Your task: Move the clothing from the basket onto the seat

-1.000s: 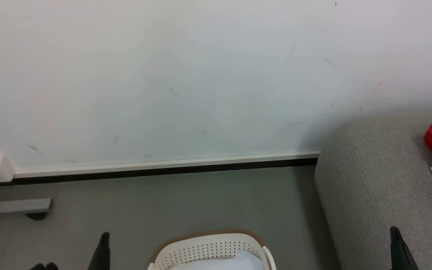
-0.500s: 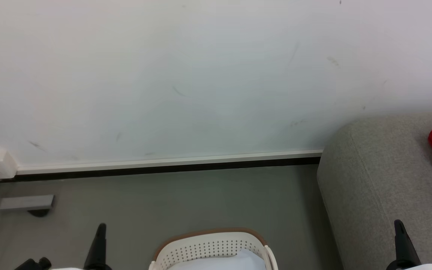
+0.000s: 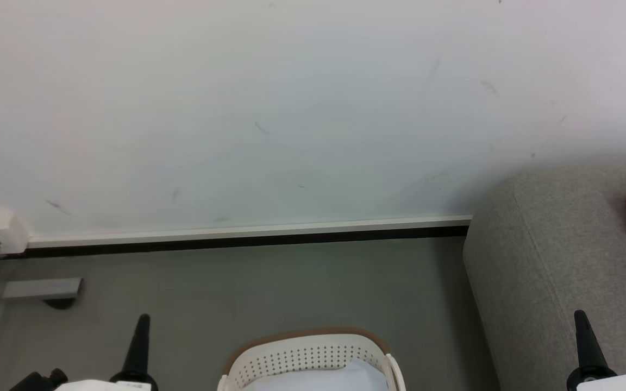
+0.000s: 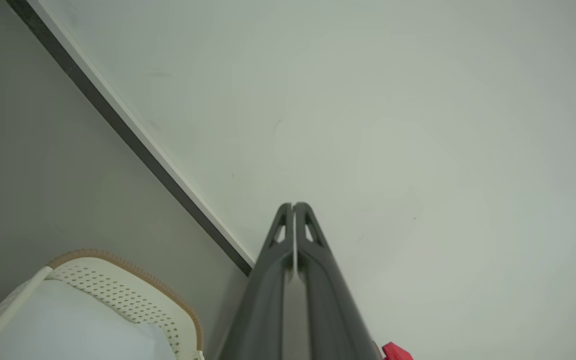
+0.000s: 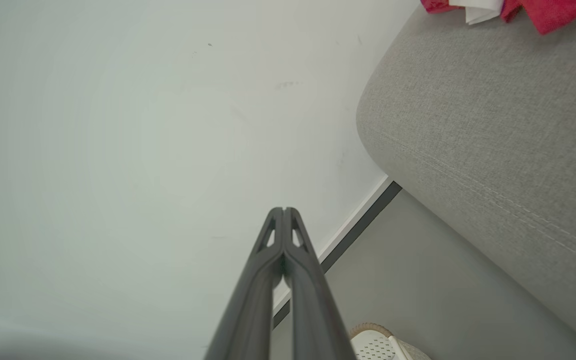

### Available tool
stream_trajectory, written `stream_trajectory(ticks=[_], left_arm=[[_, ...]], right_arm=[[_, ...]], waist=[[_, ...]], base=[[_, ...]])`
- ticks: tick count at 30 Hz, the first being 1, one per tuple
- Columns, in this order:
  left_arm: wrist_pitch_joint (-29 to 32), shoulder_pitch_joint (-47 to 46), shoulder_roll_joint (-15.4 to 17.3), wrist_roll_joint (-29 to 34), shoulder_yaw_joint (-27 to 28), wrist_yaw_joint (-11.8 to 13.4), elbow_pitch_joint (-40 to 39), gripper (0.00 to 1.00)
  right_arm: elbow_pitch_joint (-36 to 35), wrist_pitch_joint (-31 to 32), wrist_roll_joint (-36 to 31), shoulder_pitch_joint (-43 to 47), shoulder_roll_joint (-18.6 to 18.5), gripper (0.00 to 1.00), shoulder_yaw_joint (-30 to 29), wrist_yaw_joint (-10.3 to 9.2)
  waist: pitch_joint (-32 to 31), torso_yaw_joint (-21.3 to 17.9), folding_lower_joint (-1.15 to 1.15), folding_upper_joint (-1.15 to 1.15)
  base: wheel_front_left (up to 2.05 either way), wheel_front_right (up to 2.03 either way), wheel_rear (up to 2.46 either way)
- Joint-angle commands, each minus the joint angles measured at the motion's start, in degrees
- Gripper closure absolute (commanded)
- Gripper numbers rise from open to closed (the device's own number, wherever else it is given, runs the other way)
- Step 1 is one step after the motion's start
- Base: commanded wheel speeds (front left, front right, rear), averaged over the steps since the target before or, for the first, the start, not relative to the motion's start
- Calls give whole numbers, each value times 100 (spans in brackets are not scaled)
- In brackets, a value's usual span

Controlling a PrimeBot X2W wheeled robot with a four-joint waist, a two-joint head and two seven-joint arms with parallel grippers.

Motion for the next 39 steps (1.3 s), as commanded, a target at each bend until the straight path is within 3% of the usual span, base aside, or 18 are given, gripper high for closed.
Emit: stream_trajectory(ticks=[1, 39], left_arm=[[38, -110, 23, -137, 40, 17, -63, 100], [540, -347, -5, -1946, 268, 88, -183, 100]], right_arm=[[-73, 29, 151, -109, -56, 100, -33, -8], [-122, 499, 2140, -345, -88, 100, -150, -13]], waist=[[3, 5, 0, 0], [108, 152, 0, 0]], base=[[0, 0, 0], [0, 0, 0]])
